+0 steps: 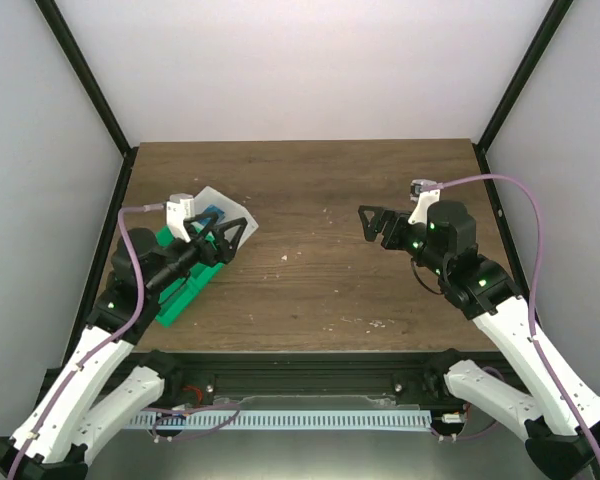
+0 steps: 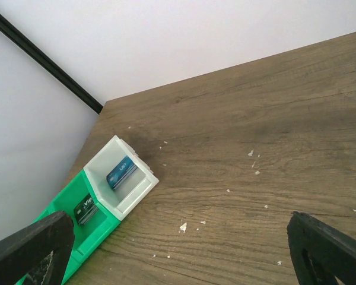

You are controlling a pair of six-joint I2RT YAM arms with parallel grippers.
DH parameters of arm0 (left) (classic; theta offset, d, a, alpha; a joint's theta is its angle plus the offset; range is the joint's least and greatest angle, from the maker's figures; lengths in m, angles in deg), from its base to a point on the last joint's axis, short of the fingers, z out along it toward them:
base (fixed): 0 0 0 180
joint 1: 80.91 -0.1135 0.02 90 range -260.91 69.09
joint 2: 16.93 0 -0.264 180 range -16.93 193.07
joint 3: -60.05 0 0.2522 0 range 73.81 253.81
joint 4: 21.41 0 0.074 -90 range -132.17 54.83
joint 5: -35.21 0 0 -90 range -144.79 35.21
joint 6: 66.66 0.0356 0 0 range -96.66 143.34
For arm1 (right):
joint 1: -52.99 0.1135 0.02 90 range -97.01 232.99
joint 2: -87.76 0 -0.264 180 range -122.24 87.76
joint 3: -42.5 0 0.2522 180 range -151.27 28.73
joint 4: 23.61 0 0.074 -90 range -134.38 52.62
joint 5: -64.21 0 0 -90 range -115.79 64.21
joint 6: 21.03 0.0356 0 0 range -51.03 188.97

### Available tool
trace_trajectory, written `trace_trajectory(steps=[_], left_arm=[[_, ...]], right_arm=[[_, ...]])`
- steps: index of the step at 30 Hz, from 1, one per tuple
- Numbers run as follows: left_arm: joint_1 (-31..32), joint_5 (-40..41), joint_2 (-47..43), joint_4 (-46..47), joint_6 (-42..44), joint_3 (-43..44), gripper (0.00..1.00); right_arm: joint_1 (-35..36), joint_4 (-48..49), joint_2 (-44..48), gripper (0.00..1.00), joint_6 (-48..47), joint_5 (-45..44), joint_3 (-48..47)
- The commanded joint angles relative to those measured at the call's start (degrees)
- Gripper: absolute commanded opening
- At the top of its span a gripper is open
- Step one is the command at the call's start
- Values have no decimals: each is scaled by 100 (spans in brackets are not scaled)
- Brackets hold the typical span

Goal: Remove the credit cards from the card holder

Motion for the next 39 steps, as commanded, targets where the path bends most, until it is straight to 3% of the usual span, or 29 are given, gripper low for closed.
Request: trace_trajectory(steps=[1, 13, 21, 24, 31, 39], left_arm=[[-25, 88, -81, 69, 49, 57, 100], [-26, -114, -104, 155, 63, -67, 100], [-25, -438, -58, 551, -27, -565, 100], [-23, -368, -2, 477, -20, -688, 100], [-25, -333, 108, 18, 483, -582, 100], [25, -257, -100, 23, 633, -790, 100]], right_arm=[[-50, 10, 79, 100, -44, -33, -165], [-50, 198, -346, 100, -214, -289, -68], [-134, 225, -1664, 100, -528, -2198, -218], [-464, 382, -2355, 100, -724, -2629, -209], [-1610, 686, -3556, 94, -1196, -2711, -440], [-2733, 1083, -4675, 76, -1298, -2443, -809]])
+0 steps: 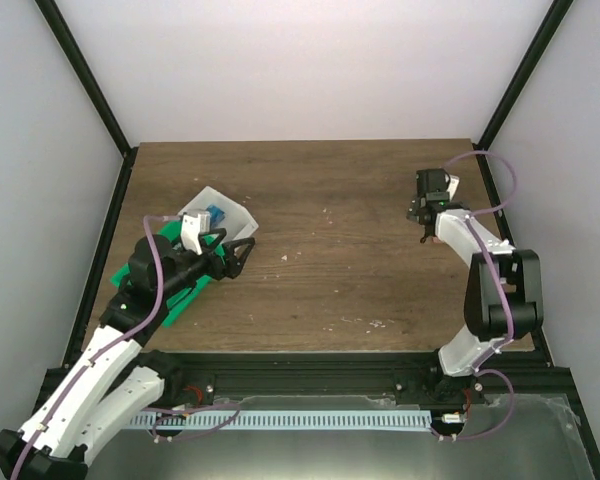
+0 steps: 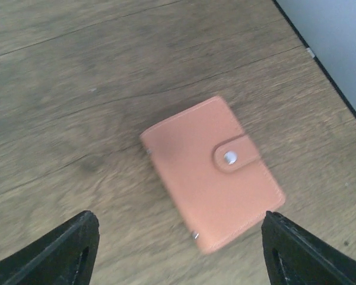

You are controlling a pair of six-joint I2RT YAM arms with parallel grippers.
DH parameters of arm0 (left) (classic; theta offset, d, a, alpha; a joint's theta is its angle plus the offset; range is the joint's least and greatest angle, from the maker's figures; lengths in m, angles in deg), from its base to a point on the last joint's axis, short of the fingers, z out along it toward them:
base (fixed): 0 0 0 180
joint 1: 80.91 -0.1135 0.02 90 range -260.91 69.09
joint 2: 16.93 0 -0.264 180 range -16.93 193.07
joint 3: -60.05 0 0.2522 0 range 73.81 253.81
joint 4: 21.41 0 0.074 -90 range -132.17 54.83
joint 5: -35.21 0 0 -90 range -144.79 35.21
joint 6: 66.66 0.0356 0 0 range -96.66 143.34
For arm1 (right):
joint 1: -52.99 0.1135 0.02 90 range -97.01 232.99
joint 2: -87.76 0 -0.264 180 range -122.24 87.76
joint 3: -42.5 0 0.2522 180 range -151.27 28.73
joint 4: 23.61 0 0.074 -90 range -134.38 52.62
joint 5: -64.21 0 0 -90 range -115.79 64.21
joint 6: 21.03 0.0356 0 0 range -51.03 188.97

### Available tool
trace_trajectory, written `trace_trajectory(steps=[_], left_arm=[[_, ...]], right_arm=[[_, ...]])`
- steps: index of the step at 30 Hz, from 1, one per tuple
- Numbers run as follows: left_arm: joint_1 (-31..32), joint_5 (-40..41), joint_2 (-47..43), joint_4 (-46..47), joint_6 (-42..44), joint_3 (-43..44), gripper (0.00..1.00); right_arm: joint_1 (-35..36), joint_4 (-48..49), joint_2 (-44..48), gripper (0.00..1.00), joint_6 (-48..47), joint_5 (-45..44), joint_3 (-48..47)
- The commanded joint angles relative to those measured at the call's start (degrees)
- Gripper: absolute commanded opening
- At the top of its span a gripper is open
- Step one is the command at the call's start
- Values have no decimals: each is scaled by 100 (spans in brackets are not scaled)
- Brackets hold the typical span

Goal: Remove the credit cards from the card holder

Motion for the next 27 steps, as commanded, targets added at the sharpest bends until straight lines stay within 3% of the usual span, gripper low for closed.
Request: trace_trajectory(steps=[1, 10, 19, 27], left_arm=[[41, 38, -115, -38, 239, -60, 100], [96, 219, -325, -192, 317, -79, 100], [105, 312, -375, -244, 325, -109, 100], [105, 314, -395, -238, 338, -117, 100]], right_arm=[[-570, 301, -511, 75, -33, 108, -541], [-1723, 653, -1449, 73, 239, 1596, -1083], [-1940, 754, -1974, 84, 302, 2256, -1285], [-1940, 617, -2407, 82, -35, 2662, -1528]])
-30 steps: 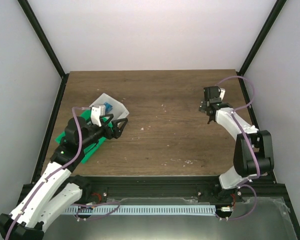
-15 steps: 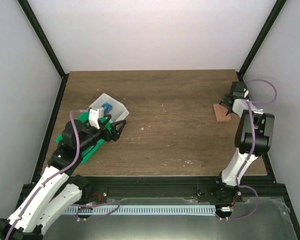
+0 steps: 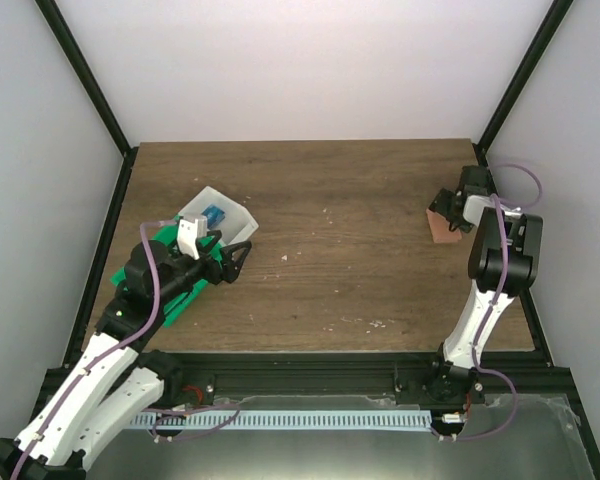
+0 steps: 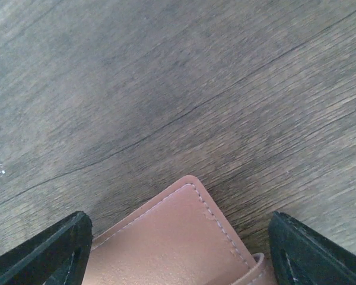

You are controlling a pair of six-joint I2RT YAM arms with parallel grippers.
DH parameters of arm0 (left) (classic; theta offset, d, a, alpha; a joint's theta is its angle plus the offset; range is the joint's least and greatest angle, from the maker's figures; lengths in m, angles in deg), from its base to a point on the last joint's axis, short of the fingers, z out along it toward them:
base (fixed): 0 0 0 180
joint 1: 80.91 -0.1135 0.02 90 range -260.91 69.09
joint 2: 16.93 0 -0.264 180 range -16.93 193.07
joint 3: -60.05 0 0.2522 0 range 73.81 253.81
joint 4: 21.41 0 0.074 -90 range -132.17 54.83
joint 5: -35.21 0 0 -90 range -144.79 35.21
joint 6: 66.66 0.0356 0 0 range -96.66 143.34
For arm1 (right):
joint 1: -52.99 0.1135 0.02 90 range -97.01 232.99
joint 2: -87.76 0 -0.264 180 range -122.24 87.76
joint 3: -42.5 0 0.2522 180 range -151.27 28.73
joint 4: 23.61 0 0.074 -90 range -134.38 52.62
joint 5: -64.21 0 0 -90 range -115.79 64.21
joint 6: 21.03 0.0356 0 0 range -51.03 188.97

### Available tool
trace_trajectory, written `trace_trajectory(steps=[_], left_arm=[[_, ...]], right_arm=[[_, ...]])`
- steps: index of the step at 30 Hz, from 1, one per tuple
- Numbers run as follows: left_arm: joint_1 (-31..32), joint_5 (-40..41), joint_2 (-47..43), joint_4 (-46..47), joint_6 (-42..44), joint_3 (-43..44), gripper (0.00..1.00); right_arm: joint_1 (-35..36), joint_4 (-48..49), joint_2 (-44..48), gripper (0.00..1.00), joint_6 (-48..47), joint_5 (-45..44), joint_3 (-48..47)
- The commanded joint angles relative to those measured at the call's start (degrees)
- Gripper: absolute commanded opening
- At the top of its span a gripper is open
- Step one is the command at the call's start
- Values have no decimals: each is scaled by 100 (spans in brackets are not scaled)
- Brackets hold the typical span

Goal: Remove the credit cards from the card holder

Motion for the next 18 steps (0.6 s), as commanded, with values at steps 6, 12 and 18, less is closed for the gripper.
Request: trace_trajectory(steps=[6, 12, 18], left_arm=[[24, 82, -78, -24, 74, -54, 100], [24, 92, -113, -16, 81, -71, 100], [25, 112, -105, -24, 86, -77, 100]], right_arm=[[-11, -82, -196, 74, -441, 576, -102], [381, -233, -126, 72, -469, 427, 49], [850, -236, 84, 72, -283, 337, 500]])
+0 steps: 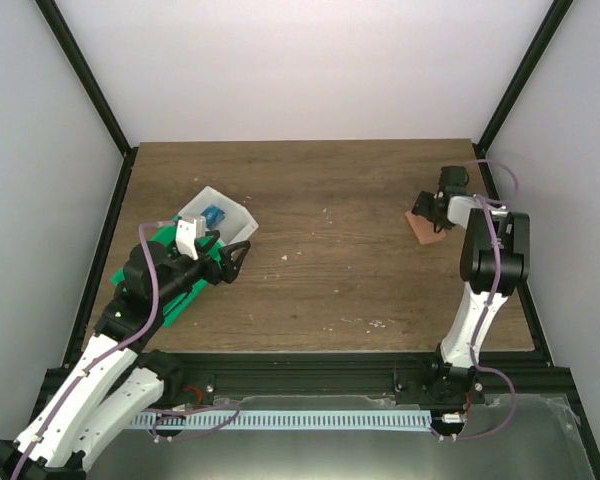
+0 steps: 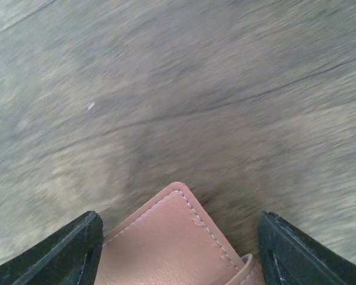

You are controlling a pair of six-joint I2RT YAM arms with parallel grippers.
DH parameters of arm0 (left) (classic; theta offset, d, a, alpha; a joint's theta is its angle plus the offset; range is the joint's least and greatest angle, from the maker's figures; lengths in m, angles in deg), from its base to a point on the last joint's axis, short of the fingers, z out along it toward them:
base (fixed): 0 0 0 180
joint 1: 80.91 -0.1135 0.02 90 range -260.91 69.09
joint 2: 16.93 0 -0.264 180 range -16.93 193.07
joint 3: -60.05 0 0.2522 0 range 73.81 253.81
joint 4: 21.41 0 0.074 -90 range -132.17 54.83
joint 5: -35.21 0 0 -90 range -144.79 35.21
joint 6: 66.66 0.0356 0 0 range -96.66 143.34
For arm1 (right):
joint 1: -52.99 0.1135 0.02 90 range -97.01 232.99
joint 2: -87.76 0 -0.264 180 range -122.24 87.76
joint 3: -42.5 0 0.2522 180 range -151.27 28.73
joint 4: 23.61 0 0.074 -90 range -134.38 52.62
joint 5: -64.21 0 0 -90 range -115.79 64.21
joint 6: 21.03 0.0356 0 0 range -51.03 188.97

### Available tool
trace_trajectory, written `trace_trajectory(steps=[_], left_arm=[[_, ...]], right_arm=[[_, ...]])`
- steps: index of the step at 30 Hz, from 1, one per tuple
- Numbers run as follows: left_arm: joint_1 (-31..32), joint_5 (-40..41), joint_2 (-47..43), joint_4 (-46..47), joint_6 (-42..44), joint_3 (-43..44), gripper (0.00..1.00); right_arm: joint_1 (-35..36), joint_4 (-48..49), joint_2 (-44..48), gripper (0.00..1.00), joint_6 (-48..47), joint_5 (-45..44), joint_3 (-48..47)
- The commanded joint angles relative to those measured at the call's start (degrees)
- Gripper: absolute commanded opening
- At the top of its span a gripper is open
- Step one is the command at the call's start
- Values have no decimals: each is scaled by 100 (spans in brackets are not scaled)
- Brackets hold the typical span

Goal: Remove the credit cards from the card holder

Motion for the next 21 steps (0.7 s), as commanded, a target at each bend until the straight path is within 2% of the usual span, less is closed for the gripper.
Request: trace_trajectory(steps=[1, 11, 21], left_arm=[[24, 35, -55, 16, 73, -79, 100], [24, 87, 25, 9, 92, -72, 100], [24, 248, 193, -45, 110, -42, 99]], right_arm=[[413, -238, 186, 71, 146, 149, 517], [1369, -390, 693, 69, 185, 26, 1040], [2158, -366, 1491, 66, 531, 429, 1914]])
